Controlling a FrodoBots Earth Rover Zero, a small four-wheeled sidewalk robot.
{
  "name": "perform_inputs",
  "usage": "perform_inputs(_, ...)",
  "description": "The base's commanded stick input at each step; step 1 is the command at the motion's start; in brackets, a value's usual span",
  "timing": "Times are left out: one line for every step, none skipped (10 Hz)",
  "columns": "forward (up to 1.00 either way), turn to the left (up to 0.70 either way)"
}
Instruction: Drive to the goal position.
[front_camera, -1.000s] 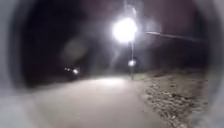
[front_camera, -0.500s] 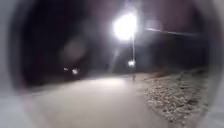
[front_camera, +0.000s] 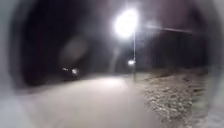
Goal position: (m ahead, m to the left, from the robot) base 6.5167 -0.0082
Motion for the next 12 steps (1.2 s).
perform_inputs(1.0,0.0)
perform_inputs(1.0,0.0)
perform_inputs(1.0,0.0)
perform_inputs(1.0,0.0)
perform_inputs(1.0,0.0)
perform_inputs(1.0,0.0)
perform_inputs(1.0,0.0)
perform_inputs(1.0,0.0)
perform_inputs(1.0,0.0)
perform_inputs(1.0,0.0)
perform_inputs(1.0,0.0)
perform_inputs(0.61,0.0)
